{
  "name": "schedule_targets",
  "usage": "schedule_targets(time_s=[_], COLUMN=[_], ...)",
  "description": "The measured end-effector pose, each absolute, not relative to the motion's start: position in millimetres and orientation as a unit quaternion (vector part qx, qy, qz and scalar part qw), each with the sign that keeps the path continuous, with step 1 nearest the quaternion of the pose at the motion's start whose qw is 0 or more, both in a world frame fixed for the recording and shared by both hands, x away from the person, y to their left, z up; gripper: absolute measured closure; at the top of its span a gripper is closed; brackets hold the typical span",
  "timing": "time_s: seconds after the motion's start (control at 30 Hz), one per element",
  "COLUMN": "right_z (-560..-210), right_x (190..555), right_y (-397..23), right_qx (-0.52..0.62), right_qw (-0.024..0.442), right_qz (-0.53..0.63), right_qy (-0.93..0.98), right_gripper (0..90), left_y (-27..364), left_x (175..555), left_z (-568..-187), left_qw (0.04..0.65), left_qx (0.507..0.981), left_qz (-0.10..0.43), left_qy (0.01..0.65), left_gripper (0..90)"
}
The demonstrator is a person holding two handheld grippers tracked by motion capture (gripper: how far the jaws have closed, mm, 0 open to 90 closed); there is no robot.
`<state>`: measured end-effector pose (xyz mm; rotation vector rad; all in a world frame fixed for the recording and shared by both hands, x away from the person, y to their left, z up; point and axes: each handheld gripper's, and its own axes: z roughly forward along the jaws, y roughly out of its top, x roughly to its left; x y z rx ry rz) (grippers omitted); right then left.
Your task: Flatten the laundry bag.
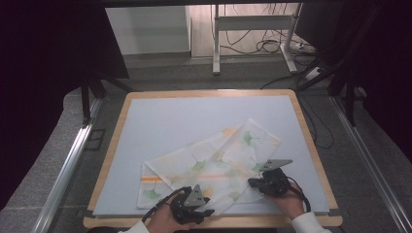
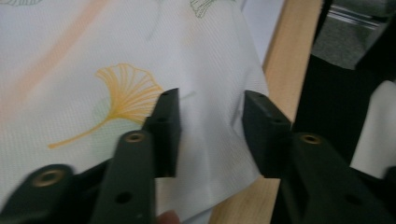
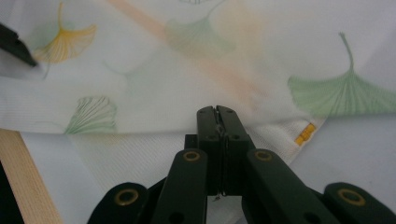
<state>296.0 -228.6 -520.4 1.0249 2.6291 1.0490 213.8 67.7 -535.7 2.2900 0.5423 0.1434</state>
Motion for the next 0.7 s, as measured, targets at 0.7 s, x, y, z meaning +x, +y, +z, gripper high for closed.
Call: schedule_targets(time_s=[0.7], right_z=[-520.1], right_x=[296.2], right_y=[-231.9], right_qx=[0.341], right_qw=[0.07], right_qz=[0.347], right_qy=[0.871], right_gripper=[87.9], left_y=[80.5], left_x=[223.1], left_z=[-525.7], left_qw=[0.391], left_qx=[0.885], left_qz=[0.053], left_qy=[0.246], left_gripper=[87.7])
